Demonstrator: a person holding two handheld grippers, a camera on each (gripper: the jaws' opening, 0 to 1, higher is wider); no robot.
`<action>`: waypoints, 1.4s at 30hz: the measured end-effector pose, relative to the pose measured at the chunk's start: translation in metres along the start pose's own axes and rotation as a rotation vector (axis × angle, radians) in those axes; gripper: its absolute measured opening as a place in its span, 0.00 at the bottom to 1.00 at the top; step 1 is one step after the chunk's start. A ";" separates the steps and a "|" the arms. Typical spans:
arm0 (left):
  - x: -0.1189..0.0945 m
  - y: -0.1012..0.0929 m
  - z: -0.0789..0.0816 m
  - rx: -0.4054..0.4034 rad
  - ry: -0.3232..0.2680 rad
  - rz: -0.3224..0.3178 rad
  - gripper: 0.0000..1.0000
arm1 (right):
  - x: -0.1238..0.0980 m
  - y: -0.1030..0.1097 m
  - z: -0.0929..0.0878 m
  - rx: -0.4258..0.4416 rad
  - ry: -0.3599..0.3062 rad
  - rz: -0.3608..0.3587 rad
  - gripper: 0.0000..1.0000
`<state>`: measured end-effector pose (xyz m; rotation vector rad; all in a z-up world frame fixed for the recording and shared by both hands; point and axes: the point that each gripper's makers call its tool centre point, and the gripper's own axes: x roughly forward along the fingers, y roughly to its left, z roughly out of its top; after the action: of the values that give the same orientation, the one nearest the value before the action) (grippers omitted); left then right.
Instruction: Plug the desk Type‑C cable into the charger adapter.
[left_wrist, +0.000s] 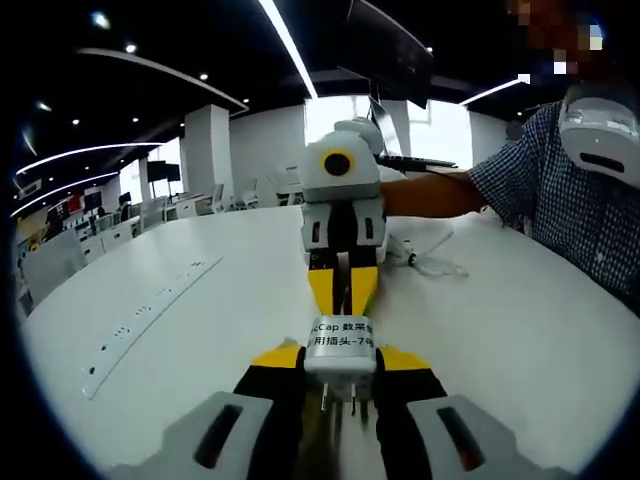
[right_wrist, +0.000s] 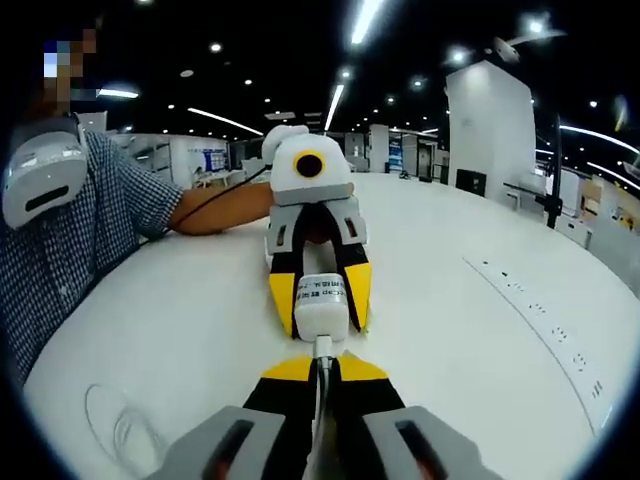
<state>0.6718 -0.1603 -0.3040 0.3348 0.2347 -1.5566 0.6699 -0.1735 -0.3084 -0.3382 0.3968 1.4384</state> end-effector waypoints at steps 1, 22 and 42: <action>0.000 0.000 0.000 0.000 0.000 -0.003 0.27 | 0.001 -0.002 0.000 -0.001 0.001 0.000 0.08; 0.003 -0.001 0.000 -0.008 -0.005 -0.015 0.26 | 0.002 0.004 0.000 0.009 -0.003 0.001 0.07; 0.003 0.003 0.000 -0.010 -0.021 -0.023 0.26 | 0.001 0.000 -0.001 -0.008 0.014 0.000 0.07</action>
<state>0.6745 -0.1631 -0.3049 0.3094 0.2306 -1.5806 0.6697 -0.1728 -0.3102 -0.3544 0.4024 1.4388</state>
